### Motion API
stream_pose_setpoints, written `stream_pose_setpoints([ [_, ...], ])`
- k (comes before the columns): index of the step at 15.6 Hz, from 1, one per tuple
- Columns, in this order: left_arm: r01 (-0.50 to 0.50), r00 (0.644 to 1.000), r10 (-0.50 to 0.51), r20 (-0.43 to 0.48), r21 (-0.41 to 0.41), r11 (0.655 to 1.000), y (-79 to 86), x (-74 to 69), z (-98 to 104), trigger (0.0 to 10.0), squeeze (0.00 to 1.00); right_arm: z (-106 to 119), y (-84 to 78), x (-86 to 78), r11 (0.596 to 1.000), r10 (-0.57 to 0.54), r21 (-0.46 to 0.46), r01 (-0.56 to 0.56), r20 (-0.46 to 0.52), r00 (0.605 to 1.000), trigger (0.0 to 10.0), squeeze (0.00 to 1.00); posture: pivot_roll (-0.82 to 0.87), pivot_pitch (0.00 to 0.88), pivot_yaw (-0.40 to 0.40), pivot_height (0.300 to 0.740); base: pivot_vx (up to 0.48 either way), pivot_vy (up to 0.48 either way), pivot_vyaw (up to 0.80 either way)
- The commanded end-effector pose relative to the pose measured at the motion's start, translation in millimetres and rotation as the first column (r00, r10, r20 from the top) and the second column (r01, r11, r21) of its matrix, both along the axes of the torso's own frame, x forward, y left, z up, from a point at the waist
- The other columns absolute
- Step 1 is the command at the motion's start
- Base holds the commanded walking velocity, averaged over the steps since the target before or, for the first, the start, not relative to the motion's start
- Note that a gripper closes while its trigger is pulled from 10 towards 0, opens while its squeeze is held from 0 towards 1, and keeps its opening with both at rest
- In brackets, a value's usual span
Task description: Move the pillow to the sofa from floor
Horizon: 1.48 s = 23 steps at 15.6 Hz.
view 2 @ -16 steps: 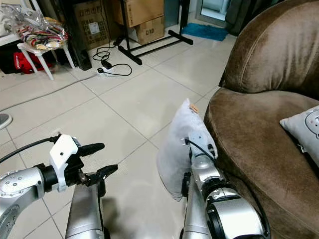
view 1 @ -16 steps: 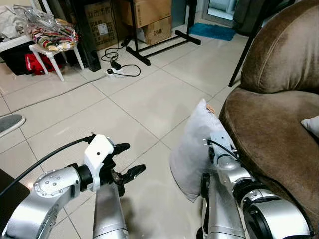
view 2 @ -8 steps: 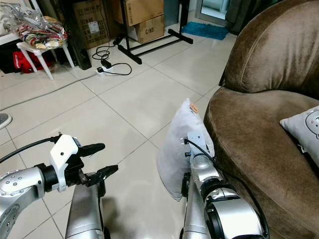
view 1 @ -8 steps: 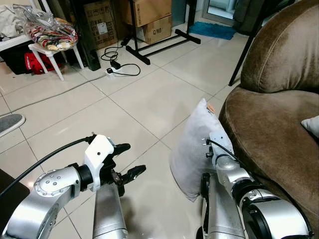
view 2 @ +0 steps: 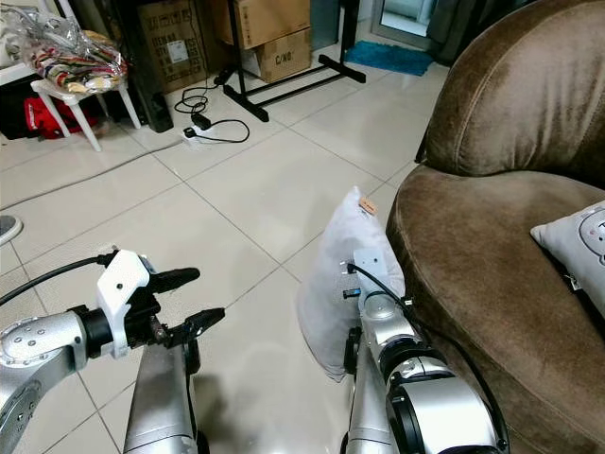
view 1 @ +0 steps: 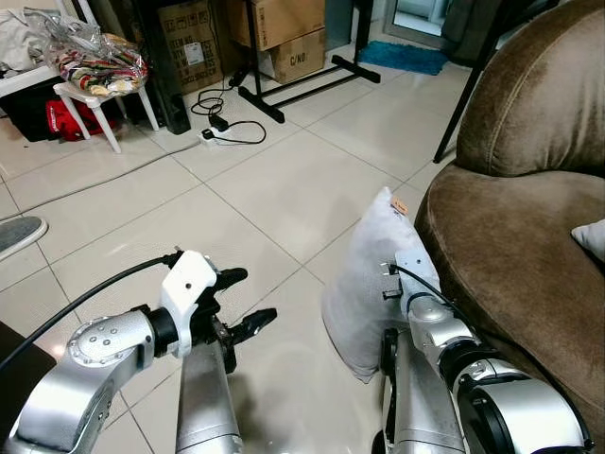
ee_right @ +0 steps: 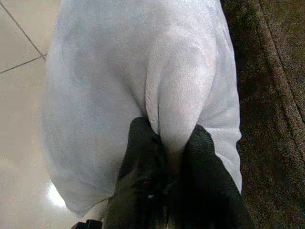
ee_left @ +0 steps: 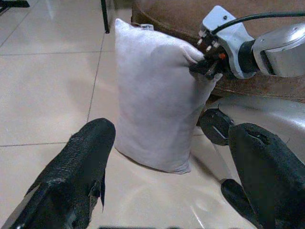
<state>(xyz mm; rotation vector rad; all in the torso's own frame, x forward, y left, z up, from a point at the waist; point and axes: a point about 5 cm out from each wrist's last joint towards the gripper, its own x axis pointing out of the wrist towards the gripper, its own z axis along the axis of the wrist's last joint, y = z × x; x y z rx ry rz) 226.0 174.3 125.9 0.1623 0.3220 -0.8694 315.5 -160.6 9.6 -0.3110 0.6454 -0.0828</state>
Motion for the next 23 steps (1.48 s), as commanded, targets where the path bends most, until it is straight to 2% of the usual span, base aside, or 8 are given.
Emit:
stream_pose_setpoints([
  [1, 0.005, 1.000, -0.005, -0.001, 0.000, 1.000, -0.4, 1.4, -1, 10.0, 0.00, 3, 3.3, 3.0, 1.000, 0.010, 0.007, -0.010, 0.004, 1.000, 0.0, 0.00, 0.06, 0.000, 0.020, 0.450, 0.000, 0.000, 0.00],
  [5, -0.010, 1.000, 0.010, 0.017, -0.004, 1.000, -0.8, 6.1, -1, 10.0, 0.00, 4, 7.7, 4.8, 0.998, 0.018, 0.059, -0.020, 0.023, 1.000, 0.0, 0.00, 0.06, 0.000, 0.017, 0.450, 0.000, 0.000, 0.00],
  [9, -0.060, 0.996, 0.059, 0.067, 0.011, 0.998, -4.6, 18.2, -2, 10.0, 0.00, 17, 28.0, 13.2, 0.941, 0.075, 0.318, -0.115, 0.135, 0.988, 0.0, 0.00, 0.02, 0.000, 0.022, 0.450, 0.000, 0.000, 0.00],
  [13, -0.210, 0.960, 0.208, 0.187, -0.011, 0.978, -6.5, 35.1, 4, 10.0, 0.00, 72, 29.6, 16.8, 0.829, 0.063, 0.473, -0.299, 0.452, 0.890, 0.0, 0.00, -0.05, 0.000, 0.050, 0.450, 0.000, 0.000, 0.00],
  [14, -0.253, 0.943, 0.252, 0.217, -0.024, 0.967, -2.9, 35.4, 7, 10.0, 0.00, 96, 26.3, 8.2, 0.834, 0.030, 0.456, -0.311, 0.524, 0.851, 10.0, 0.00, -0.06, 0.000, 0.046, 0.450, 0.000, 0.000, 0.00],
  [16, -0.294, 0.922, 0.291, 0.256, -0.028, 0.955, -0.8, 34.1, 11, 10.0, 0.00, 126, 23.4, -8.1, 0.793, -0.018, 0.488, -0.365, 0.618, 0.786, 10.0, 0.00, -0.04, 0.000, 0.038, 0.450, 0.000, 0.000, 0.00],
  [17, -0.318, 0.903, 0.315, 0.292, -0.039, 0.947, -1.1, 34.9, 18, 10.0, 0.00, 135, 22.4, -17.1, 0.809, 0.008, 0.447, -0.381, 0.640, 0.768, 10.0, 0.00, -0.03, 0.000, 0.038, 0.460, 0.000, 0.000, 0.00],
  [23, -0.336, 0.883, 0.343, 0.320, -0.077, 0.939, -1.1, 33.6, 29, 10.0, 0.00, 145, 21.3, -37.6, 0.820, -0.088, 0.486, -0.301, 0.628, 0.773, 10.0, 0.00, -0.04, 0.000, 0.061, 0.515, 0.000, 0.000, 0.00],
])
